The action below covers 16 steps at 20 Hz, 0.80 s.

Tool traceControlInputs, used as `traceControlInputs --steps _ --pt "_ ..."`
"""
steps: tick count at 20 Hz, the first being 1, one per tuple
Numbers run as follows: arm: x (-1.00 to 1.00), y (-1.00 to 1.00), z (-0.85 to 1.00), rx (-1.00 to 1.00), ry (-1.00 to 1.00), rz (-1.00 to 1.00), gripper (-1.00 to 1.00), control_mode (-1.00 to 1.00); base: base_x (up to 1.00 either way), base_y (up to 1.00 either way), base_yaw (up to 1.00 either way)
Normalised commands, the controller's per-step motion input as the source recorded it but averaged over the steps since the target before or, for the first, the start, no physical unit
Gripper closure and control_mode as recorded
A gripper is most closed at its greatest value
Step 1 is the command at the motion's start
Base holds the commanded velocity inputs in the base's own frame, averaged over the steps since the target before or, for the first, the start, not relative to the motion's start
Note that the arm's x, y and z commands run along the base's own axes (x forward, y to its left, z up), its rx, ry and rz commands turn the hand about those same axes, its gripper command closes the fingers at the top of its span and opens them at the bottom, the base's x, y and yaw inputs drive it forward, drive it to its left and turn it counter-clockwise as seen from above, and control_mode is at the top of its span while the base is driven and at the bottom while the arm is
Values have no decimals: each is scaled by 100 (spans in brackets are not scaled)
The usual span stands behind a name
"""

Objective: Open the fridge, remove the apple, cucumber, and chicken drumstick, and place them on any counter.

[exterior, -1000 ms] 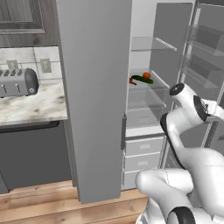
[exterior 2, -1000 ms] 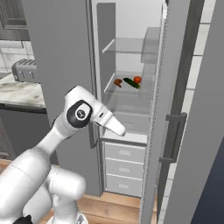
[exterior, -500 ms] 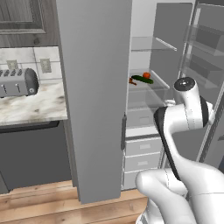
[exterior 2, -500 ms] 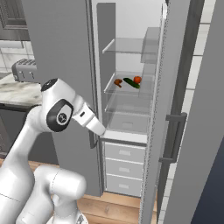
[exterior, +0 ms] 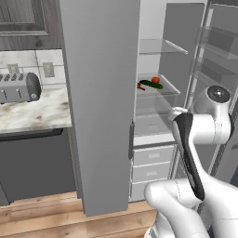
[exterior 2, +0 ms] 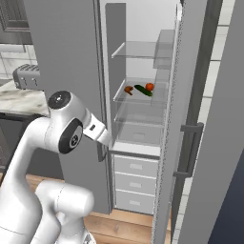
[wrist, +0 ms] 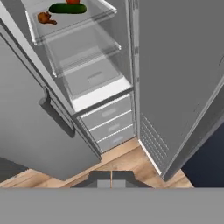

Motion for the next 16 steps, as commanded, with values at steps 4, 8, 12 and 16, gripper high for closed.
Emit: traceControlInputs --steps 4,8,12,16 --pt "0 56 7 0 -10 27 100 -100 0 0 0" --pt "0 41 17 0 -19 19 100 -100 0 0 0" --pt "0 34 17 0 -7 17 100 -100 0 0 0" --pt "-16 4 17 0 0 4 100 -100 0 0 0"
